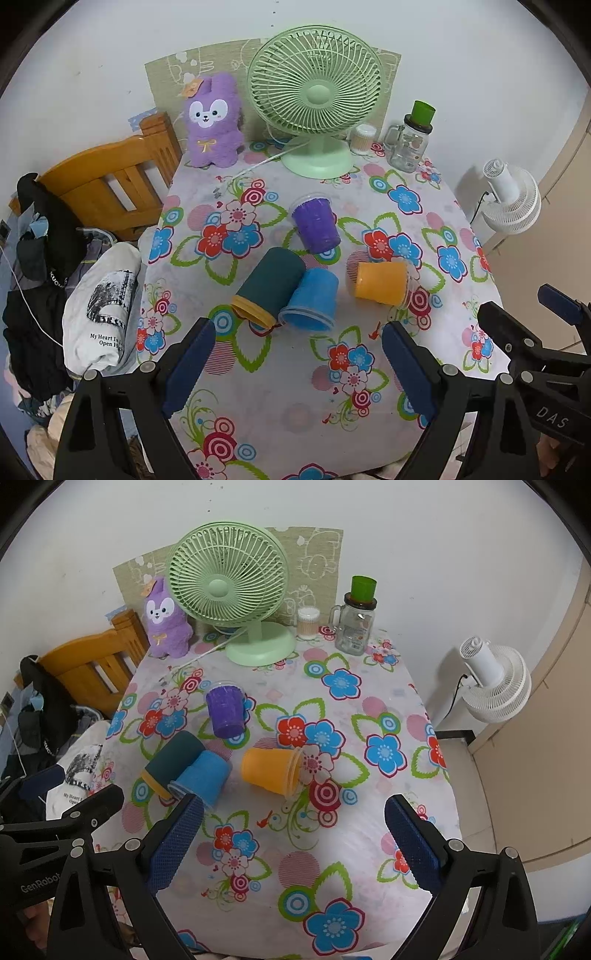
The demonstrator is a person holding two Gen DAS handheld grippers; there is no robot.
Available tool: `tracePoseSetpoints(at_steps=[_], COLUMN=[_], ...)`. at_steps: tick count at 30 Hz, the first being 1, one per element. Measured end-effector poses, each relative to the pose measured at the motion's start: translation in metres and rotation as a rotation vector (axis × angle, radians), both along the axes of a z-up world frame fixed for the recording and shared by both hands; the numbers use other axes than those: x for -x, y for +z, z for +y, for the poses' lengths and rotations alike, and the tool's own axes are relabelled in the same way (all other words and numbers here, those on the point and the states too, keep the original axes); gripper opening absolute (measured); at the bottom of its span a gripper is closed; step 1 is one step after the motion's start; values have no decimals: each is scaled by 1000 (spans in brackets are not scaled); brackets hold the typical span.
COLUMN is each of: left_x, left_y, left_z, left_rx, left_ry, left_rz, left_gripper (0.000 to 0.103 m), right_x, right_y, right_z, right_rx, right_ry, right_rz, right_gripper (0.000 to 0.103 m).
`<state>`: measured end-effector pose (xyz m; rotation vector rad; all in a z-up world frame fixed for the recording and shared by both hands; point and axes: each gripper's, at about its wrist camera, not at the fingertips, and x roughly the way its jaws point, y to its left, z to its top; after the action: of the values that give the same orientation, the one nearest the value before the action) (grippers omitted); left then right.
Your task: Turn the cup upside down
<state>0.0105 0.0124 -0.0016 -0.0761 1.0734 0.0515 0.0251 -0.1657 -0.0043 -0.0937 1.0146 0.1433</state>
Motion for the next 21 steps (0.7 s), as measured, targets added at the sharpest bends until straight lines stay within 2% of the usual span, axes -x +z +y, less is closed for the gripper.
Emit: tracePoseSetpoints(at_steps=[21], left_x=[-24], left_y=[-11], left_z=[12], left_rx=[-37], left_ry=[-66], left_rz=[38], left_gripper=[93], right_x=[-20], right_y=[-13], right_z=[16], right_rx=[-8], right_ry=[-2], right_rz=[45], right_gripper=[100])
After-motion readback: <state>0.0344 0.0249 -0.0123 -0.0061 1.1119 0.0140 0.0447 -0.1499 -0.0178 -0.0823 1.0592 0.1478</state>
